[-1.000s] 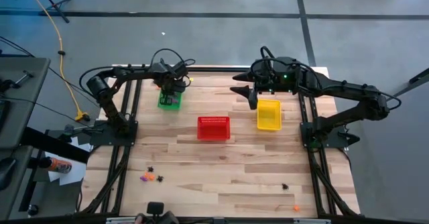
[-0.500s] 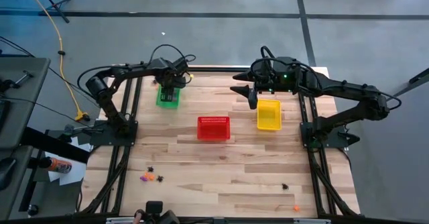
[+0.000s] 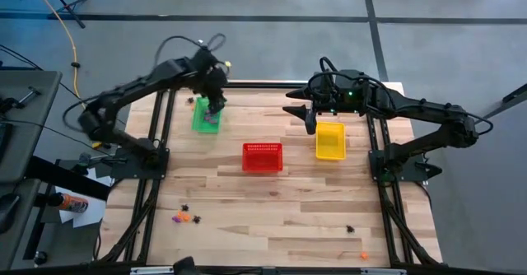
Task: Sort Halloween decoration
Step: Put the purple skeleton toy into the green bin
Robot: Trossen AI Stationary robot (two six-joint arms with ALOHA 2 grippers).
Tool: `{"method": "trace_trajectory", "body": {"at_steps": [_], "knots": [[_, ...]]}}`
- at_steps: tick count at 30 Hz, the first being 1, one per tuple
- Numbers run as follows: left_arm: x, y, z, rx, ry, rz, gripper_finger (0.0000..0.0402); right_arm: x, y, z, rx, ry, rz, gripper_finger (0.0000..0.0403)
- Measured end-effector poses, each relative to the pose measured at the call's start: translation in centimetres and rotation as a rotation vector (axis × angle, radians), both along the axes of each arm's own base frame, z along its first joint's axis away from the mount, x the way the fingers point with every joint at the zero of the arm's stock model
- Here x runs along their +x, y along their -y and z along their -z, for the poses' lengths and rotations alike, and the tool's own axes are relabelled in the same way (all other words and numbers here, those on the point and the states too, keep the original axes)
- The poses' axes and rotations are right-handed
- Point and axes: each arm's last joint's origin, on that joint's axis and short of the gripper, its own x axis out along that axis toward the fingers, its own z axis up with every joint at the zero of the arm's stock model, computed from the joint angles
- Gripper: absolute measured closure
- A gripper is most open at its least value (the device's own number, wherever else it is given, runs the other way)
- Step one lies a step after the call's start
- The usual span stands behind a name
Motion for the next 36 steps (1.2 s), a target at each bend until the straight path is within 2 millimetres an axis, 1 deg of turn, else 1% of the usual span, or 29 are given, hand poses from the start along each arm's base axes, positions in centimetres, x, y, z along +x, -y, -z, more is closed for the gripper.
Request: {"method": "trace_trajectory", "body": {"at_steps": [4,8,10,14,17,20,22,27,36], "knots": [[-0.9,2.5,-2.8,-0.033,0.333,-0.007,0.0241,0.0,0.0,0.0,0.002,0.001,-0.001,0.0181],[-1.8,5.5,-3.9,-0.042,0.537,0.023,0.0249,0.0,0.0,0.0,0.017,0.003,0.002,0.0181],[-2.1,7.0,-3.9,-0.037,0.630,0.055,0.0252,0.0,0.0,0.0,0.017,0.003,0.002,0.0181],[-2.2,9.7,-3.2,-0.039,0.845,0.123,0.0254,0.0,0.0,0.0,0.017,0.003,0.002,0.0181],[-1.9,11.1,-2.5,-0.043,1.013,0.180,0.0254,0.0,0.0,0.0,0.017,0.003,0.002,0.0181],[-1.5,12.2,-2.1,-0.032,1.143,0.231,0.0255,0.0,0.0,0.0,0.026,0.004,0.005,0.0181],[-1.3,12.8,-2.0,-0.014,1.187,0.254,0.0254,0.0,0.0,0.0,0.044,0.007,0.009,0.0181],[-0.7,13.5,-2.0,0.051,1.180,0.313,0.0252,0.0,0.0,0.0,0.058,0.010,0.013,0.0181],[-0.7,13.6,-2.0,0.100,1.177,0.332,0.0253,0.0,0.0,0.0,0.058,0.009,0.013,0.0181]]}}
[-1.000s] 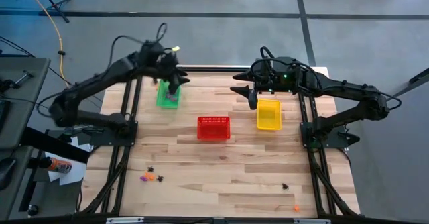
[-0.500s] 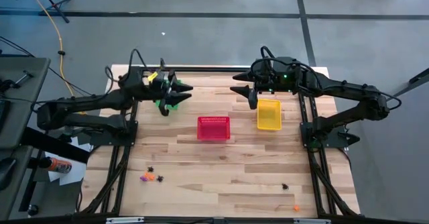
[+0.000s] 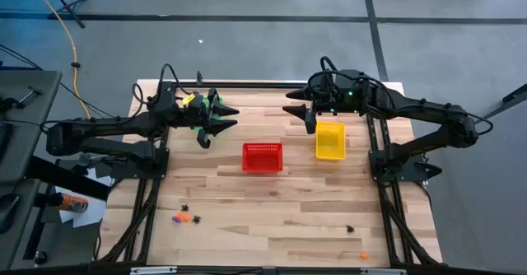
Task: Sort Halloween decoration
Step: Put the purple skeleton toy into the green bin
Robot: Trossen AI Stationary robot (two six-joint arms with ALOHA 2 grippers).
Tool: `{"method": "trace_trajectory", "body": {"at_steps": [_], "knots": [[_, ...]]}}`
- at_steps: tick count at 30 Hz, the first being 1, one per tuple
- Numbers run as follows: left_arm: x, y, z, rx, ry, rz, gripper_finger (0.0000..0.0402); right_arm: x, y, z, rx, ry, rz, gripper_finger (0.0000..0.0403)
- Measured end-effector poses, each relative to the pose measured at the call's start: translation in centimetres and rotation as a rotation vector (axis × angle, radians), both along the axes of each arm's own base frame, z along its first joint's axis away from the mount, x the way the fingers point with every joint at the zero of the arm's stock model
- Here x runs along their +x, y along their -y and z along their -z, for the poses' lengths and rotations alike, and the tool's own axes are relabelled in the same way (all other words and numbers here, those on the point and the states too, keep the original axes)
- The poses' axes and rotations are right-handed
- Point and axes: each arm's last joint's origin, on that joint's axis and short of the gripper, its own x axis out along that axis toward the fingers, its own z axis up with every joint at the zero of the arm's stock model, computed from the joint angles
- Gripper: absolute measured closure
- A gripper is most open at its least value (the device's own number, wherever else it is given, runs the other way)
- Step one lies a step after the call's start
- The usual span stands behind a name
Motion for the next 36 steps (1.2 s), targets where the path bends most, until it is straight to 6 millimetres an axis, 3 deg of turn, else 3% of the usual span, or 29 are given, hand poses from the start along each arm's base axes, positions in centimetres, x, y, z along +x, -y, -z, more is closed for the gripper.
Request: {"method": "trace_trajectory", "body": {"at_steps": [16,36], "knots": [[0.0,0.0,0.0,-0.064,-0.002,0.010,0.0254,0.0,0.0,0.1,-0.023,-0.015,-0.009,0.0181],[0.0,-0.1,0.0,-0.134,-0.003,0.002,0.0260,-0.8,-0.5,2.1,0.034,-0.226,-0.122,0.0181]]}}
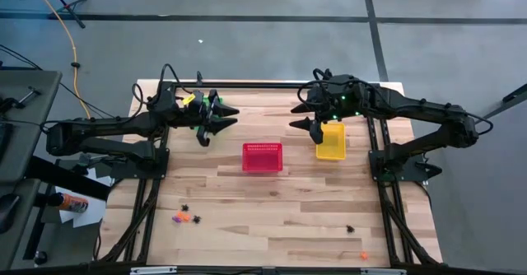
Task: Sort Halloween decoration
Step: Put the purple skeleton toy into the green bin
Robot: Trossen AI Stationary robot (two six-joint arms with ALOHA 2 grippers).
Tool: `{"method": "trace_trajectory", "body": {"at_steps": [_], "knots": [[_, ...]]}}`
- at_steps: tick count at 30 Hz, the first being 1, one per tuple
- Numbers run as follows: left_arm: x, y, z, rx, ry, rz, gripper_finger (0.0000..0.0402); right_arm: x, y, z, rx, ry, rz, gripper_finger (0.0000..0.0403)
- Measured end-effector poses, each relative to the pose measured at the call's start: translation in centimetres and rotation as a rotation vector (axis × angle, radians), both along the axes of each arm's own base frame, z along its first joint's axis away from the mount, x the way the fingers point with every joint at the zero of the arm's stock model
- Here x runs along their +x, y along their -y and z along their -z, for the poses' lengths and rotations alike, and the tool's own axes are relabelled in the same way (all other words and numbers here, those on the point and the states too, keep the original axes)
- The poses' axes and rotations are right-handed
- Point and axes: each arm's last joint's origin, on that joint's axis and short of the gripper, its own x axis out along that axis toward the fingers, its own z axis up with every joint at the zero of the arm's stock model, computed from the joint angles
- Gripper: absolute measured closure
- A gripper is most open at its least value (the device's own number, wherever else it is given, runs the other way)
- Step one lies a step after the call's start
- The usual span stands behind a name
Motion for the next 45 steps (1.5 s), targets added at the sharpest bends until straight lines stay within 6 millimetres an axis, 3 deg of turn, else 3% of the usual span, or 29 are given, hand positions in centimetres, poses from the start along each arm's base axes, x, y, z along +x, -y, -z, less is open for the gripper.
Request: {"method": "trace_trajectory", "body": {"at_steps": [12,18,23,28,34,40,45], "knots": [[0.3,0.3,-0.3,-0.008,-0.067,-0.008,0.0260,0.0,0.0,0.0,0.025,0.000,0.013,0.0181],[0.1,3.0,-2.0,0.093,-0.451,0.132,0.0260,0.0,0.0,0.0,0.026,0.000,0.014,0.0181],[-2.5,7.6,-1.9,0.112,-0.842,0.366,0.0260,0.0,0.0,0.0,0.024,0.000,0.013,0.0181],[-5.3,12.3,0.7,0.154,-1.114,0.516,0.0260,0.0,0.0,0.0,0.022,0.000,0.015,0.0181],[-7.9,16.8,6.0,0.165,-1.243,0.643,0.0260,0.0,0.0,0.0,0.023,-0.004,0.015,0.0181],[-10.4,18.6,11.2,0.182,-1.374,0.671,0.0260,-0.1,0.0,0.2,0.037,-0.018,0.022,0.0181],[-11.3,18.9,13.6,0.246,-1.440,0.589,0.0260,-0.2,0.0,0.3,0.051,-0.037,0.032,0.0181]]}}
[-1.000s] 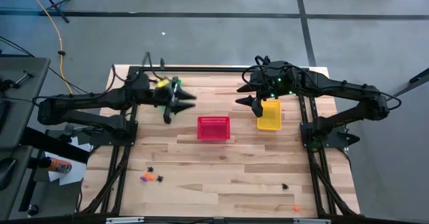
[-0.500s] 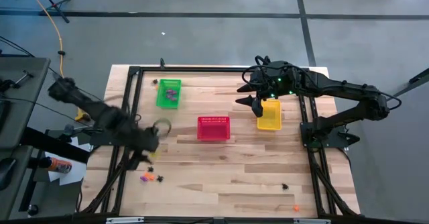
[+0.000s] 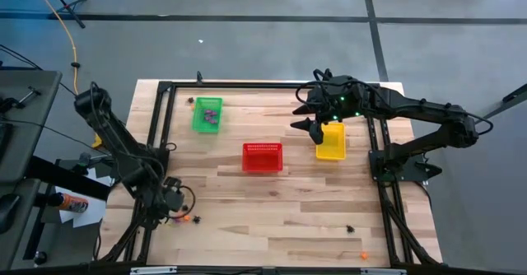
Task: Sort Halloween decoration
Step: Put the purple skeleton toy into the green bin
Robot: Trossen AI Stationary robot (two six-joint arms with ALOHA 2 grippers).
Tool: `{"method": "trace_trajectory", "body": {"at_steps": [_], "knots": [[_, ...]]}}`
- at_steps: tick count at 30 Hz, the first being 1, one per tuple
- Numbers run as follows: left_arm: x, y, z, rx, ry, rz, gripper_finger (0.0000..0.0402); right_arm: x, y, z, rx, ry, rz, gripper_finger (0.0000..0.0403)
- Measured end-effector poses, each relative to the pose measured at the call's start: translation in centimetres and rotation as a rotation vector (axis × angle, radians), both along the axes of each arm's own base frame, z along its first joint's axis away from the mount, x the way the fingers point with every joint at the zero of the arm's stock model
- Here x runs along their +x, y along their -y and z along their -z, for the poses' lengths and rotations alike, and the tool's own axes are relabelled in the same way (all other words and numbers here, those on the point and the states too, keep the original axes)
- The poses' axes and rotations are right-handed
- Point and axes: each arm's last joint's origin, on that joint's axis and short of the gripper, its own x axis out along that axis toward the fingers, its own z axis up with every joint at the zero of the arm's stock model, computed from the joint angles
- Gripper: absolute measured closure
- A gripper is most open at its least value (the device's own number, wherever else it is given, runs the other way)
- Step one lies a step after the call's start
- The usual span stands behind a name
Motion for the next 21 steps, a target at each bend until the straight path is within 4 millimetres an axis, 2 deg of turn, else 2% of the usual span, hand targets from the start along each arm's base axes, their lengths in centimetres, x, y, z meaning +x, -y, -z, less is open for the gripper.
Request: {"method": "trace_trajectory", "body": {"at_steps": [11,17,21], "knots": [[-0.1,2.7,2.1,0.003,0.006,0.029,0.0260,-0.1,0.0,0.1,0.021,-0.013,0.011,0.0181],[0.0,3.1,3.8,0.096,-0.048,-0.011,0.0260,-0.1,0.0,0.1,0.020,-0.015,0.012,0.0181],[0.1,3.3,4.3,0.115,-0.059,-0.027,0.0260,-0.1,0.0,0.2,0.021,-0.018,0.012,0.0181]]}}
